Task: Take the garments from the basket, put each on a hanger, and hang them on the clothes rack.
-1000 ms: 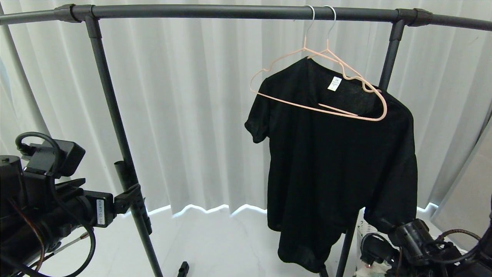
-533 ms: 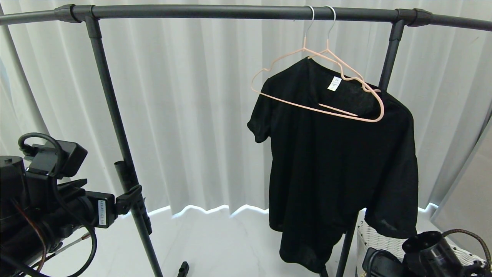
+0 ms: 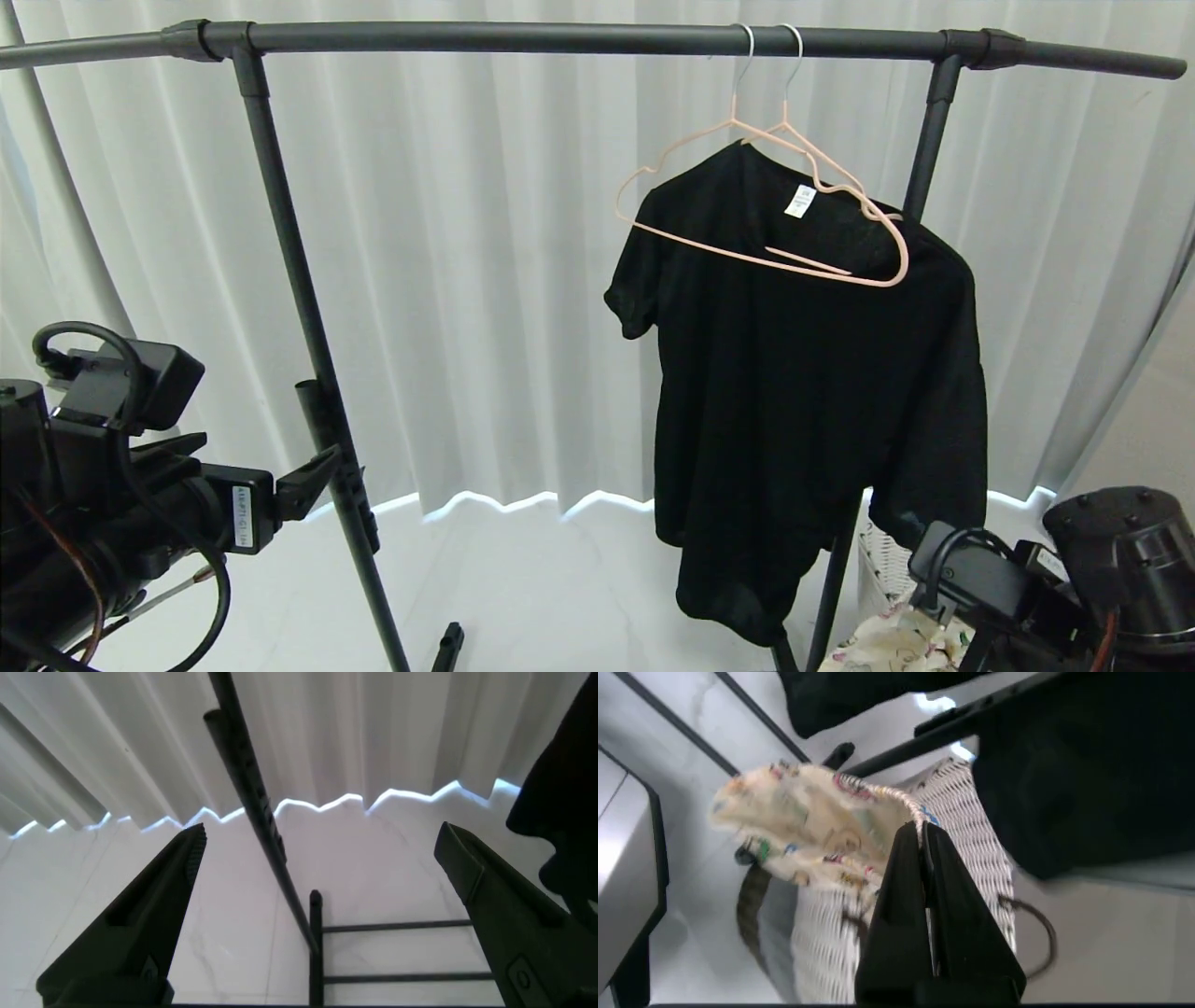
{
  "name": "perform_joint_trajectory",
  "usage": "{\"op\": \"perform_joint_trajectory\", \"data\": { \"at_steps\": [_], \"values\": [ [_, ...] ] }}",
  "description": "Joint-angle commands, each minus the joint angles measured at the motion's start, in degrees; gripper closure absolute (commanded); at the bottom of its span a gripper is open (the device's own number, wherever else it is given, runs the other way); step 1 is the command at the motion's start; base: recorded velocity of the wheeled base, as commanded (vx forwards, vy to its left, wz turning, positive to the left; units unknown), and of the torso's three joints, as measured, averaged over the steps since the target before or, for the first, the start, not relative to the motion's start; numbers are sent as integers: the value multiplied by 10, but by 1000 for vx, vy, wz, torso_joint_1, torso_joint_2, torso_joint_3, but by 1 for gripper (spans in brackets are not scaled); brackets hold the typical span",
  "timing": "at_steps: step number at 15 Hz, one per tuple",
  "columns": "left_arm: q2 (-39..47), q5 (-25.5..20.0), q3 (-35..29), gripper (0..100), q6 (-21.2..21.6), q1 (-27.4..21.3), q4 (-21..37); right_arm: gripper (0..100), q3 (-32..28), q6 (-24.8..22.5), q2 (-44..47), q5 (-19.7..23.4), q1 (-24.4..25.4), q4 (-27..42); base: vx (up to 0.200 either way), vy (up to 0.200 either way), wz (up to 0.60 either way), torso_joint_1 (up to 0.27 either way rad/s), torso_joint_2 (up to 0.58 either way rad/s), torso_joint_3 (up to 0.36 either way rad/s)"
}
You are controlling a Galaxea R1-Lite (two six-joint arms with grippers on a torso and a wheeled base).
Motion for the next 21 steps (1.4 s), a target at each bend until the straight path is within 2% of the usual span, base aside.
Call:
{"op": "perform_joint_trajectory", "data": {
  "at_steps": [1,5,11,14,16,18,21],
  "values": [
    [0,0,0,0,0,-1,0,100,-50,0,-40,1,0,33,-200,0,0,-2,-2,-2],
    [1,-1,0,0,0,-3,0,100,-82,0,-37,3,0,37,-200,0,0,1,5,6],
    [3,-2,-1,0,-1,-46,0,100,-166,6,6,6,-2,37,-200,0,0,3,1,3],
    [3,-6,-5,0,-6,-87,0,100,-234,23,43,9,-2,37,0,0,0,0,0,0],
    [3,-36,-11,0,-41,-115,0,100,-282,48,66,9,-1,37,0,0,0,0,0,0],
    [1,-81,-30,0,-101,-164,0,100,-340,63,93,10,-1,37,0,0,0,0,0,0],
    [25,-115,-60,0,-142,-233,0,100,-409,78,126,23,1,37,0,0,0,0,0,0]
  ]
}}
